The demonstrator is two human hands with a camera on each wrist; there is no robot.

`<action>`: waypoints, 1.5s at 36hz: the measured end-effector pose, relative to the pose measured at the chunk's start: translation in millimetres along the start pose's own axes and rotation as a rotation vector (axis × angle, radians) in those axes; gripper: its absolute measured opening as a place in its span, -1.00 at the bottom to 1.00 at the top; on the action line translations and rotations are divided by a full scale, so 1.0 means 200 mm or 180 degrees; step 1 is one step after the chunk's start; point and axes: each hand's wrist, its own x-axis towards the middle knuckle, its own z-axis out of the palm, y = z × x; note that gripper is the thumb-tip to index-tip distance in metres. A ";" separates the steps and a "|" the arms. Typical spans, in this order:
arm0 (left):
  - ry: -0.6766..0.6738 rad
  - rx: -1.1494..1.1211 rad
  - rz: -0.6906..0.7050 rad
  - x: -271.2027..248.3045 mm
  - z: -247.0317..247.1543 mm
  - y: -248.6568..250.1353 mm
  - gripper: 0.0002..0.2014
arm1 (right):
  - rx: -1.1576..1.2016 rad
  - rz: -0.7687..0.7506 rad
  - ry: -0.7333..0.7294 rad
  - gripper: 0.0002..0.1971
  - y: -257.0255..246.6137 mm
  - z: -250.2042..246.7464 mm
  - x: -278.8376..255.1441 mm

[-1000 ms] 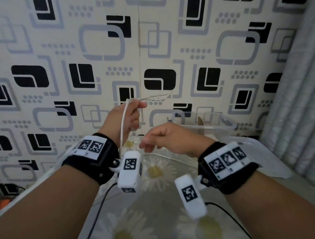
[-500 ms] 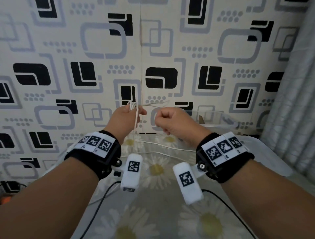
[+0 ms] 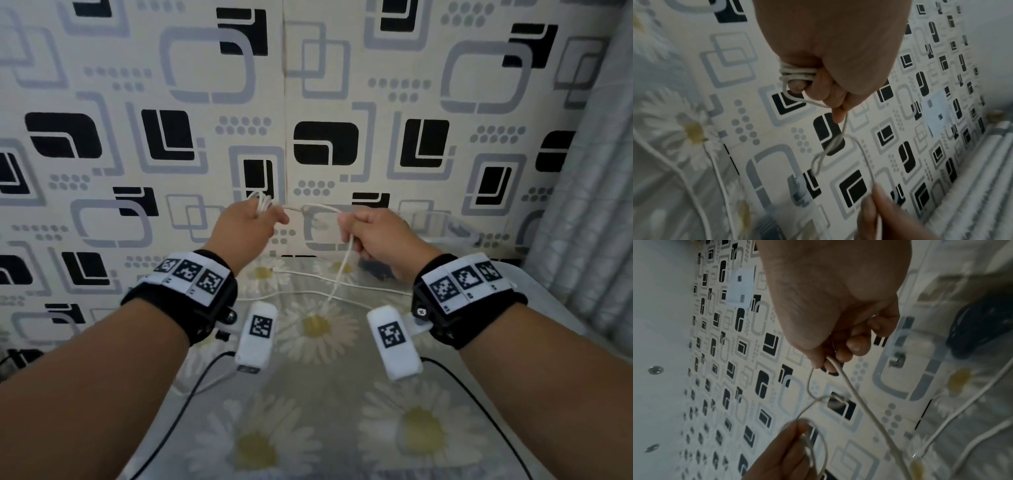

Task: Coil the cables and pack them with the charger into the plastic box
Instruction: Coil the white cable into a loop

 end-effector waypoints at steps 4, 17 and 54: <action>0.0148 -0.0200 -0.0397 0.03 -0.07 -0.08 -0.79 | -0.0515 0.0243 0.0177 -0.57 0.11 -0.11 -0.01; 0.0366 -0.0614 -0.0872 0.06 -0.16 -0.22 -0.81 | -0.2481 0.0287 -0.0281 -0.59 0.30 -0.41 -0.08; -0.0389 -0.0128 -0.0310 0.00 0.06 -0.12 -0.66 | 0.2167 0.0002 -0.0884 -0.77 -0.06 0.26 -0.12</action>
